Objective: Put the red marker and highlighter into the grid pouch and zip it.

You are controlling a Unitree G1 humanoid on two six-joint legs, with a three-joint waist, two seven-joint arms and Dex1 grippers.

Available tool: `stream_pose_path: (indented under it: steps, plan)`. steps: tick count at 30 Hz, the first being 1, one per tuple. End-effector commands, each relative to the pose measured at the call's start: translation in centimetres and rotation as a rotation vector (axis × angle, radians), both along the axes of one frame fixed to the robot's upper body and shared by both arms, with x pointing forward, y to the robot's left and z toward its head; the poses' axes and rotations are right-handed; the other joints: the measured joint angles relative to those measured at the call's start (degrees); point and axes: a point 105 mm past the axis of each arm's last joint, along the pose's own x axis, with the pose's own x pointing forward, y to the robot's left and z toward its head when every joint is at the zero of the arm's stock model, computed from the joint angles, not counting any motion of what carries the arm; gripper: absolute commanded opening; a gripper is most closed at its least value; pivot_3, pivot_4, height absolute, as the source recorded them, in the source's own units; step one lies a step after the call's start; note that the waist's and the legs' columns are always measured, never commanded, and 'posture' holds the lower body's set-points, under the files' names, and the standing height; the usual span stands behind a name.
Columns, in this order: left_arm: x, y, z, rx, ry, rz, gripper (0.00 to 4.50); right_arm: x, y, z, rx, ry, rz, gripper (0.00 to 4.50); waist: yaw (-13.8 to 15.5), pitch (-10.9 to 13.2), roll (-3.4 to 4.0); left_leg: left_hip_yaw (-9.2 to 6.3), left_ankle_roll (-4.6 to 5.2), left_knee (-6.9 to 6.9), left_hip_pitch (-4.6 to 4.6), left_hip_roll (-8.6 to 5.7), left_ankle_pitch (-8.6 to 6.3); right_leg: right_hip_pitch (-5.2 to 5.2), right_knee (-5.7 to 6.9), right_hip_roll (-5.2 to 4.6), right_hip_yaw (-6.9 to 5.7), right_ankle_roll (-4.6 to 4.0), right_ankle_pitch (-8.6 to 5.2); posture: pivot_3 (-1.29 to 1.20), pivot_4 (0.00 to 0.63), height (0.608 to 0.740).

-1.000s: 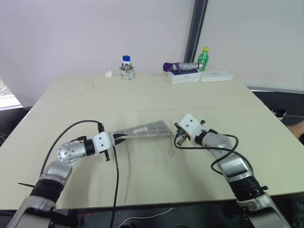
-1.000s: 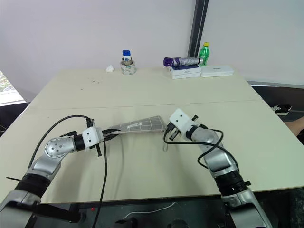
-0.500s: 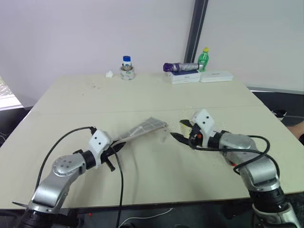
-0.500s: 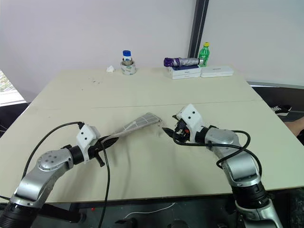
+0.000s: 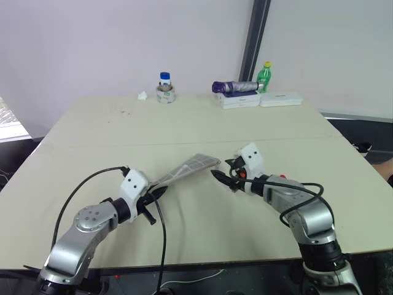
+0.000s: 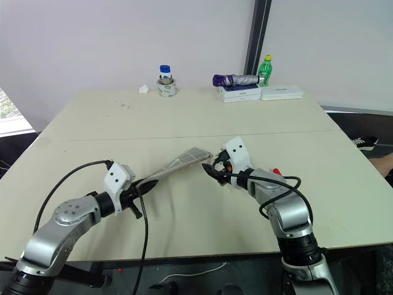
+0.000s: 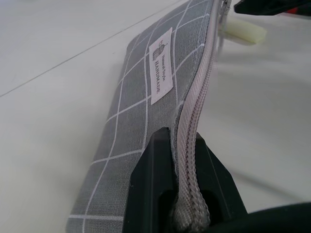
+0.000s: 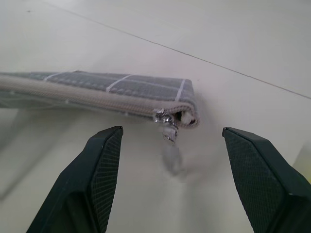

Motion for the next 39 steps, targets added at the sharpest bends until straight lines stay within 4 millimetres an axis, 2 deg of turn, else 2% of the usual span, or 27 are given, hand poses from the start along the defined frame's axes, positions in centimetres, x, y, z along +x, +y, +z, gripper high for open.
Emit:
stream_pose_path:
  steps: [1, 5, 6, 12, 16, 27, 33, 39]
  plan:
    - [-0.2, -0.7, 1.1, -0.006, -0.051, -0.022, 0.0, 0.1, 0.5, 1.4, 0.022, -0.05, 0.011, 2.51, 0.0, 0.0, 0.0, 0.0, 0.0, 0.0, 0.0, 0.0, 0.0, 0.0, 0.0, 0.0, 0.0, 0.0, 0.0, 0.0, 0.15, 0.737]
    - [-0.1, -0.9, 1.1, -0.013, -0.055, -0.017, 0.0, 0.0, 1.0, 1.3, 0.025, -0.046, 0.023, 0.45, 0.0, 0.0, 0.0, 0.01, 0.0, 0.0, 0.0, 0.0, 0.0, 0.0, -0.01, 0.0, 0.0, 0.0, 0.0, 0.0, 0.15, 0.737]
    - [0.0, -1.0, 1.1, -0.014, -0.055, -0.016, 0.0, -0.1, 1.1, 1.3, 0.026, -0.045, 0.026, 0.05, 0.0, 0.0, 0.0, 0.0, 0.0, 0.0, 0.0, 0.0, 0.0, 0.0, -0.01, 0.0, 0.0, 0.0, 0.0, 0.0, 0.15, 0.737]
    - [0.4, -1.5, 1.1, -0.022, -0.07, 0.009, 0.0, -0.4, 1.9, 1.6, 0.001, -0.074, 0.053, 0.05, 0.0, 0.0, 0.0, 0.0, 0.0, 0.0, 0.0, 0.0, 0.0, 0.0, -0.01, 0.0, 0.0, 0.0, 0.0, 0.0, 0.15, 0.737]
    - [0.7, -2.6, 1.0, -0.021, -0.079, 0.014, 0.0, -1.3, 3.3, 2.0, -0.062, -0.129, 0.135, 0.05, 0.0, 0.0, 0.0, 0.01, 0.0, 0.0, 0.0, -0.05, 0.0, 0.0, -0.02, 0.0, 0.0, 0.0, 0.0, 0.0, 0.15, 0.737]
    - [1.3, -5.6, 0.7, -0.026, -0.073, -0.017, 0.0, -4.8, 7.3, 2.5, -0.152, -0.184, 0.401, 0.05, 0.0, 0.0, 0.0, 0.0, 0.0, -0.01, -0.01, -0.06, 0.0, 0.0, -0.04, 0.01, -0.01, 0.0, 0.0, 0.0, 0.15, 0.737]
    - [1.6, -6.8, 0.9, -0.038, -0.074, -0.025, 0.0, -6.3, 8.4, 2.7, -0.17, -0.192, 0.503, 0.05, 0.1, 0.0, -0.01, 0.0, 0.0, -0.01, -0.01, -0.07, 0.0, 0.0, -0.06, 0.01, -0.02, 0.0, 0.0, 0.0, 0.15, 0.737]
    - [2.1, -6.7, 1.1, -0.045, -0.087, 0.002, 0.0, -6.4, 8.3, 2.8, -0.179, -0.192, 0.512, 0.05, 0.1, 0.0, -0.01, -0.01, 0.0, -0.01, -0.01, -0.07, 0.0, 0.0, -0.06, 0.02, -0.03, 0.0, 0.0, 0.0, 0.15, 0.737]
